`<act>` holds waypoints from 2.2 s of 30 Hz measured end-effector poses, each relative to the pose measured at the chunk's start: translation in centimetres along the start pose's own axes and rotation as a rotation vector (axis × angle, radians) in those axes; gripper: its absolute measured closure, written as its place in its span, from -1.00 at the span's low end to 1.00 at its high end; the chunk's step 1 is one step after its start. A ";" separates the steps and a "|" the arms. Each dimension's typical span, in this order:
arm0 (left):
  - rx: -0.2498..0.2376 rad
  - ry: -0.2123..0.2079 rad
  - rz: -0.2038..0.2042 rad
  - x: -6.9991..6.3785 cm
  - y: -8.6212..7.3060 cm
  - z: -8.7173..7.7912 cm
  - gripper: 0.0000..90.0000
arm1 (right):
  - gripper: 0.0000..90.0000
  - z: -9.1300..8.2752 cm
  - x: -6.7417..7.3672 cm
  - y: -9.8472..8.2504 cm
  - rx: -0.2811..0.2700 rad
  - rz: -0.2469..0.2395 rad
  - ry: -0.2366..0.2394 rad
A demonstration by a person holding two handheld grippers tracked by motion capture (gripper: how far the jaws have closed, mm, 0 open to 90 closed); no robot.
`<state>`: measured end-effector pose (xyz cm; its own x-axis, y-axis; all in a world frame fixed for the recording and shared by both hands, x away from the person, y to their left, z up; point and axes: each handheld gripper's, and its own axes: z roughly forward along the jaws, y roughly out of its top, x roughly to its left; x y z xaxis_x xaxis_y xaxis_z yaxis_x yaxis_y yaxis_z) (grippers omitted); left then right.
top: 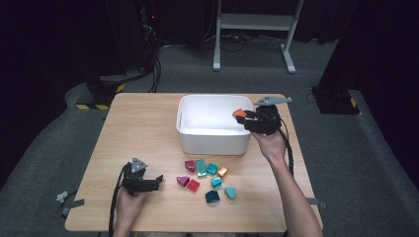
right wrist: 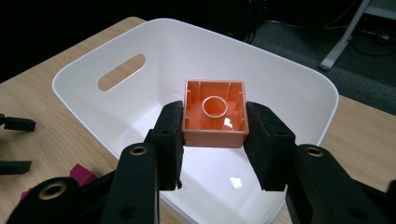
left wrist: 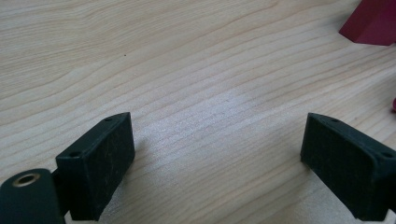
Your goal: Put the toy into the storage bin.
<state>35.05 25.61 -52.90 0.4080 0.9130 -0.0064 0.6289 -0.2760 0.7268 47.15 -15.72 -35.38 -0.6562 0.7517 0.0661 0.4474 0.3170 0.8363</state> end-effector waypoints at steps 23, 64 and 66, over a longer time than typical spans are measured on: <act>-0.001 0.001 -0.001 0.0 0.0 0.0 -0.77 | 0.30 2.3 -0.9 0.1 0.051 0.016 -0.049; -0.001 0.002 -0.001 0.0 0.0 0.0 -0.76 | -0.06 -2.7 2.4 -4.1 -0.102 -0.019 0.060; -0.001 0.002 -0.001 0.0 0.0 0.0 -0.76 | -0.06 -3.0 2.7 -4.7 -0.103 -0.018 0.066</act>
<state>35.03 25.64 -52.89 0.4060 0.9139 -0.0056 0.6286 -0.2748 0.7276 41.51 -16.92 -37.50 -0.7037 0.7056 0.0831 0.3723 0.2666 0.8890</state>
